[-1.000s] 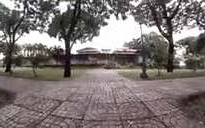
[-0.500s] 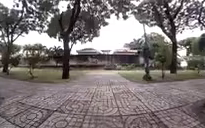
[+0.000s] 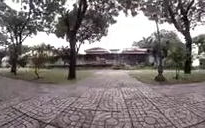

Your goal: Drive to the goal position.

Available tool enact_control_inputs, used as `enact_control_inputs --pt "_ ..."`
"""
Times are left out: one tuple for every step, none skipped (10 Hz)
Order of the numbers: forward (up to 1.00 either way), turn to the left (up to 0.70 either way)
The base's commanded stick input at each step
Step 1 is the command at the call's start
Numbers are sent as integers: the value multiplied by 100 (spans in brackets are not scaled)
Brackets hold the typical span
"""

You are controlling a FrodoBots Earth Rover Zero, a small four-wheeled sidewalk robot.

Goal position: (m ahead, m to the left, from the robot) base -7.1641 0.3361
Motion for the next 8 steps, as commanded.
enact_control_inputs --pt "70 27" --pt "70 27" --pt "70 27" --pt "70 27" --pt "70 27" --pt "70 27" --pt "70 27" --pt "70 27"
